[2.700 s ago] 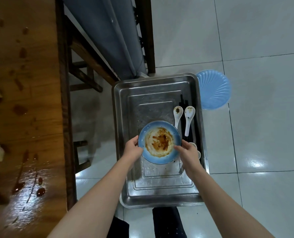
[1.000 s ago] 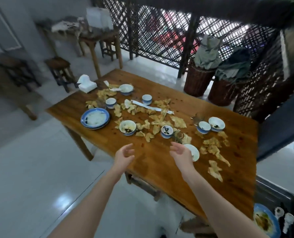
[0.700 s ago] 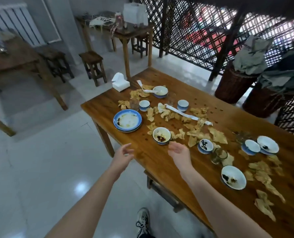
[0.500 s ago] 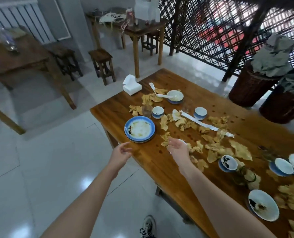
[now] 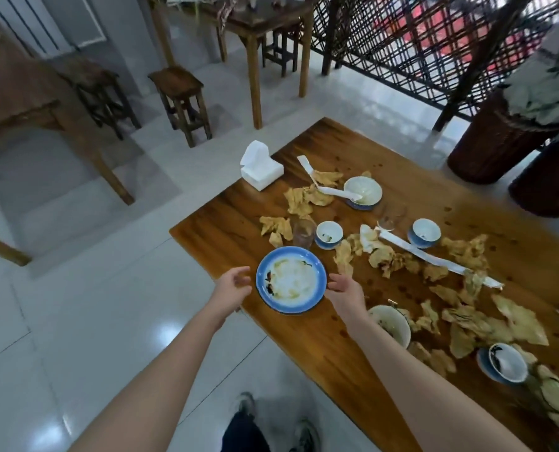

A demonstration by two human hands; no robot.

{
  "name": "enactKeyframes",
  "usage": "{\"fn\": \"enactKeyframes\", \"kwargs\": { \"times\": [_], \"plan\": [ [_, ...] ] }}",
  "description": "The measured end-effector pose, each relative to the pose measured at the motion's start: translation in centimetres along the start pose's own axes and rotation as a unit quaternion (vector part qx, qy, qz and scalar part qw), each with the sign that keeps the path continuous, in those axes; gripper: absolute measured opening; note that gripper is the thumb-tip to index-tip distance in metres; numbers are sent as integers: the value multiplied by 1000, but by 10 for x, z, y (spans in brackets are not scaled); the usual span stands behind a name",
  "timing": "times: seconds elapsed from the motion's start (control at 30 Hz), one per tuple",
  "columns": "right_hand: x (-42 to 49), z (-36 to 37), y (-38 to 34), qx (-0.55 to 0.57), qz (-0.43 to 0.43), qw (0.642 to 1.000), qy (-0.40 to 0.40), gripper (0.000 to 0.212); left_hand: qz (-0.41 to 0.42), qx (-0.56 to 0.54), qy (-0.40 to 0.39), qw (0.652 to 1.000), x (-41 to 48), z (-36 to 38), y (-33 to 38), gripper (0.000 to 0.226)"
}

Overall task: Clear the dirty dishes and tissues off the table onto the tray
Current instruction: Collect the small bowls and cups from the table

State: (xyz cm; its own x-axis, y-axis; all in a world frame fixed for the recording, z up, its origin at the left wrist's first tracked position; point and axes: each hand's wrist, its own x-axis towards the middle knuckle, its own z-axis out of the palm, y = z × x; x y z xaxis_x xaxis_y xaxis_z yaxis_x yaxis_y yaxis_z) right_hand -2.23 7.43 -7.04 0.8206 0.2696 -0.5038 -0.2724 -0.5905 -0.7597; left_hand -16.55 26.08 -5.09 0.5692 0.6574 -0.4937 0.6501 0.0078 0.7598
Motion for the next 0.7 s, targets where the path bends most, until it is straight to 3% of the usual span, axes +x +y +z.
{"fn": "enactKeyframes", "kwargs": {
  "times": [0.17, 0.37, 0.7],
  "plan": [
    [14, 21, 11, 13, 77, 997, 2, 54, 6, 51, -72, 996, 52, 5, -1, 53],
    [19, 44, 12, 63, 106, 989, 84, 47, -4, 57, -194, 979, 100, 13, 4, 45],
    [-27, 18, 14, 129, 92, 970, 185, 46, 5, 85, -273, 958, 100, 31, 33, 45]
  ]
}}
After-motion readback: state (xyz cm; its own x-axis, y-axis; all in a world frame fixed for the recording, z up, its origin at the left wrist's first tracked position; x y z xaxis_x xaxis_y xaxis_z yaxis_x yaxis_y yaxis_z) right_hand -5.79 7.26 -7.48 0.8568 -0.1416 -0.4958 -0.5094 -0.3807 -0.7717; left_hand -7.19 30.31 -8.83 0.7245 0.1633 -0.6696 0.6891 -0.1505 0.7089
